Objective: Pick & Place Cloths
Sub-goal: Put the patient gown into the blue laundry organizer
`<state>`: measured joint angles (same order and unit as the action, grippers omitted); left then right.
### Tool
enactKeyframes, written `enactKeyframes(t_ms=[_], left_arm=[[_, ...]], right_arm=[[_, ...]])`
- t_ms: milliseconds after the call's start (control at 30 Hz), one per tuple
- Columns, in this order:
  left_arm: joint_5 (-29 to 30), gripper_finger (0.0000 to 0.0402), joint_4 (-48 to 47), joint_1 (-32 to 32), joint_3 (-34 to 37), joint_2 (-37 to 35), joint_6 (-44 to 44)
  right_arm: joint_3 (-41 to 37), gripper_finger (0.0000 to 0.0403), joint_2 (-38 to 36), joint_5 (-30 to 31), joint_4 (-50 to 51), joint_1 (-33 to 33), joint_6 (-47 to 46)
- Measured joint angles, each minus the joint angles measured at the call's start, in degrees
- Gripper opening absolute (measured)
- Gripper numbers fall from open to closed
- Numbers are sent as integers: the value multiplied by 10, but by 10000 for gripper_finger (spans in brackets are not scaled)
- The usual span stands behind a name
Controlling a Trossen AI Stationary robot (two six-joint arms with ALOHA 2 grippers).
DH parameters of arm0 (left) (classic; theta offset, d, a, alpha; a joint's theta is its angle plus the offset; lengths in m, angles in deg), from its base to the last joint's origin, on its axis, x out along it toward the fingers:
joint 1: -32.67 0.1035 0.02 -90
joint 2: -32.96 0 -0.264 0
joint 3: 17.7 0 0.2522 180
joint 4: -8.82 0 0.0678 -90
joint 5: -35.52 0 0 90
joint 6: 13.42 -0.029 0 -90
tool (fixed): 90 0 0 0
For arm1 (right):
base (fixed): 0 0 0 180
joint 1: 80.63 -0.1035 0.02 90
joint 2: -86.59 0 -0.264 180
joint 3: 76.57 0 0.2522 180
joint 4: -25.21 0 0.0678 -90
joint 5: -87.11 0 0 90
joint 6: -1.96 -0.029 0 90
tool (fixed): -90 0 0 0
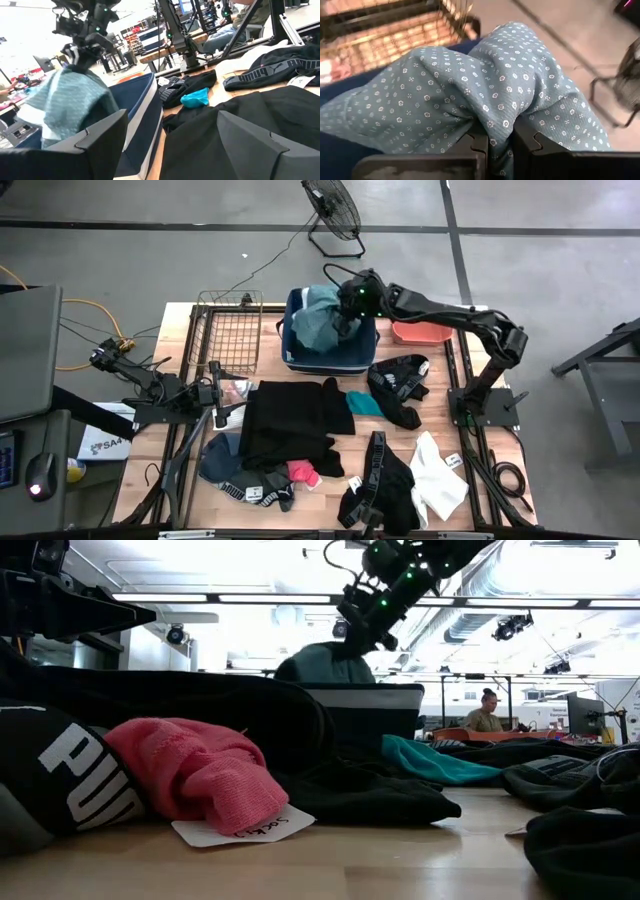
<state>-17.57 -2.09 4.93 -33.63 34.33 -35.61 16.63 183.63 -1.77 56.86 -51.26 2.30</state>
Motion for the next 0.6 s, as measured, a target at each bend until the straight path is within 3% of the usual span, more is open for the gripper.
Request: enactKeyframes(t_ms=[300,600], left_arm=[[0,300,0,0,0,0,0],[0,300,0,0,0,0,0]], right_arm=[[-1,28,8,-44,63,0,-21],[-7,28,55,-41,71,-5,-38]])
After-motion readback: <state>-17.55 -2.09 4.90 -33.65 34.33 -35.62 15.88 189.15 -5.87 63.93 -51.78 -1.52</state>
